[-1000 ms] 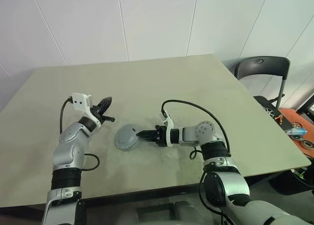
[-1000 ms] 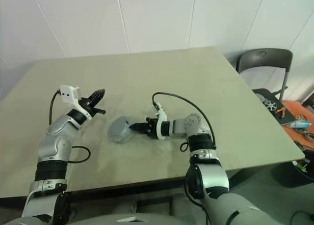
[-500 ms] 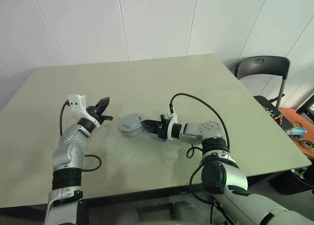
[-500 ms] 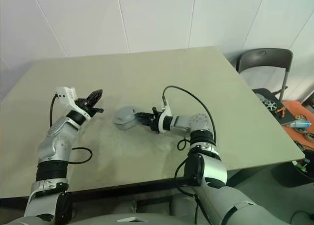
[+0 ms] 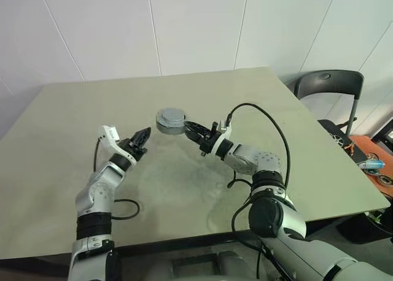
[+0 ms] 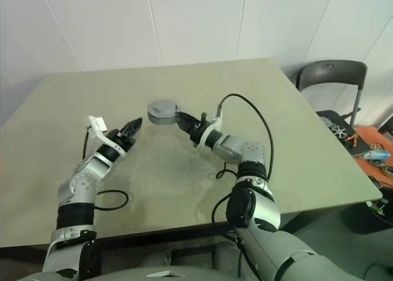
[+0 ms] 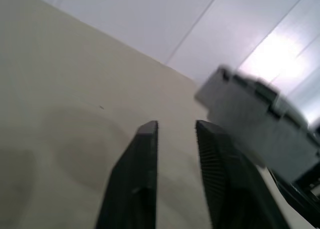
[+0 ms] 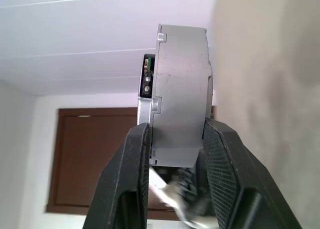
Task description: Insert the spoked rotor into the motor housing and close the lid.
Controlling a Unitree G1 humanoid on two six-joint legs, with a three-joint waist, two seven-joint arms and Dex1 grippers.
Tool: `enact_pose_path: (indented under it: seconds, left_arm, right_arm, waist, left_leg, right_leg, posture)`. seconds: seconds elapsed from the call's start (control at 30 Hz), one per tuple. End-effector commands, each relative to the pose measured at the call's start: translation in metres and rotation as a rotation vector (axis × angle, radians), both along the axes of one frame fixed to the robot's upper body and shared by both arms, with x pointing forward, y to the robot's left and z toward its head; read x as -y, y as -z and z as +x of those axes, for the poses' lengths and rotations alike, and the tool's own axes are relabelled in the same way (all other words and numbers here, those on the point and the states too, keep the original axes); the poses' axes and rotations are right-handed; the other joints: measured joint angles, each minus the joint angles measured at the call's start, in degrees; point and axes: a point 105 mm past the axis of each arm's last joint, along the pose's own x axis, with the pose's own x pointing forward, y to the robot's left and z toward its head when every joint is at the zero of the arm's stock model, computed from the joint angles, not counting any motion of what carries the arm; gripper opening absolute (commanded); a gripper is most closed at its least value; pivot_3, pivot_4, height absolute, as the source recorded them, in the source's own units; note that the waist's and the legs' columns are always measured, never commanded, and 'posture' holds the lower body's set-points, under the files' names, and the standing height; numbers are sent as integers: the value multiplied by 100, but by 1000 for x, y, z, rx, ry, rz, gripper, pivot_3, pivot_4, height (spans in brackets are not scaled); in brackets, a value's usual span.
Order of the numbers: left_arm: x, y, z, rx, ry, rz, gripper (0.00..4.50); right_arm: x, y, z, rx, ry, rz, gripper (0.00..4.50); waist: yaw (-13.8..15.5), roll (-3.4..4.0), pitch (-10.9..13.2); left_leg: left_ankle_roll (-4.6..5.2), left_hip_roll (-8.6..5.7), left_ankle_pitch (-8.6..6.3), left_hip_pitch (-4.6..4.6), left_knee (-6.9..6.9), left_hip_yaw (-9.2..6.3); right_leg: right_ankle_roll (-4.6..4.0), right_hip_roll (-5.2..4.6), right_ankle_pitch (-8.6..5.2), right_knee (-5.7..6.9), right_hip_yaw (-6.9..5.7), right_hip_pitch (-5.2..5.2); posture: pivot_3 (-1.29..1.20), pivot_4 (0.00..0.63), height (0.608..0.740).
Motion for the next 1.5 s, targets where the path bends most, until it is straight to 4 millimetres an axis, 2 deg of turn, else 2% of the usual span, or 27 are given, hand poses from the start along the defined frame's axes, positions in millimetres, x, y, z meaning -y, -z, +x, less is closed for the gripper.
enact_pose_path:
  seconds: [0.03,0.2,0.23,0.4,0.8,1.13,1.23,1.37,1.5]
  left_arm:
    - [6,-32,-5,113,57,-109,2633]
    - [14,-51,-17,187,131,-218,4346]
    - [15,-52,-18,191,135,-224,4465]
    - [19,-58,-26,210,181,-256,4465]
    - [16,-50,-19,151,144,-282,4465]
    - [17,-51,-19,141,147,-319,4465]
    - [14,-51,-18,139,134,-332,3843]
    - [12,-53,-19,148,136,-353,2759]
    - [14,-53,-19,142,143,-352,2617]
  right_arm:
    - [-3,-36,2,116,-7,89,1209]
    - [-3,-37,0,124,-11,88,1209]
    - [-3,-37,0,124,-11,87,1209]
    - [-4,-34,-1,123,-15,81,1209]
    - [-10,-48,-17,214,-107,117,1209]
    - [-16,-43,-23,218,-143,74,1209]
    - [-16,-42,-23,217,-144,71,1209]
    - [-16,-40,-23,216,-144,61,1209]
    - [-18,-37,-26,219,-159,44,1209]
  waist:
    - [1,0,0]
    - [3,1,1]
    - [4,1,1]
    - [1,1,1]
    - [8,1,0]
    - [6,1,0]
    - [9,1,0]
    - [10,0,0]
    - [10,1,0]
  left_leg:
    - [0,0,0,0,1,0]
    - [0,1,0,0,0,0]
    - [0,1,0,0,0,1]
    - [0,1,0,1,0,2]
    - [0,1,0,0,1,2]
    - [0,1,0,0,2,2]
    - [0,1,0,0,3,2]
    - [0,1,0,0,3,2]
    - [0,1,0,-1,2,2]
  right_leg:
    - [0,0,0,1,0,0]
    - [0,3,0,1,0,0]
    - [0,3,0,0,1,0]
    - [0,3,0,-1,3,0]
    - [0,6,0,-1,5,1]
    - [0,7,-1,-1,6,1]
    - [0,7,-1,-1,6,1]
    - [0,7,-1,-2,6,1]
    - [0,7,-1,-3,6,1]
  posture:
    - [0,0,740]
    - [0,0,740]
    - [0,0,740]
    - [0,0,740]
    - [0,0,740]
    - [0,0,740]
    - [0,0,740]
    - [0,0,740]
    - [0,0,740]
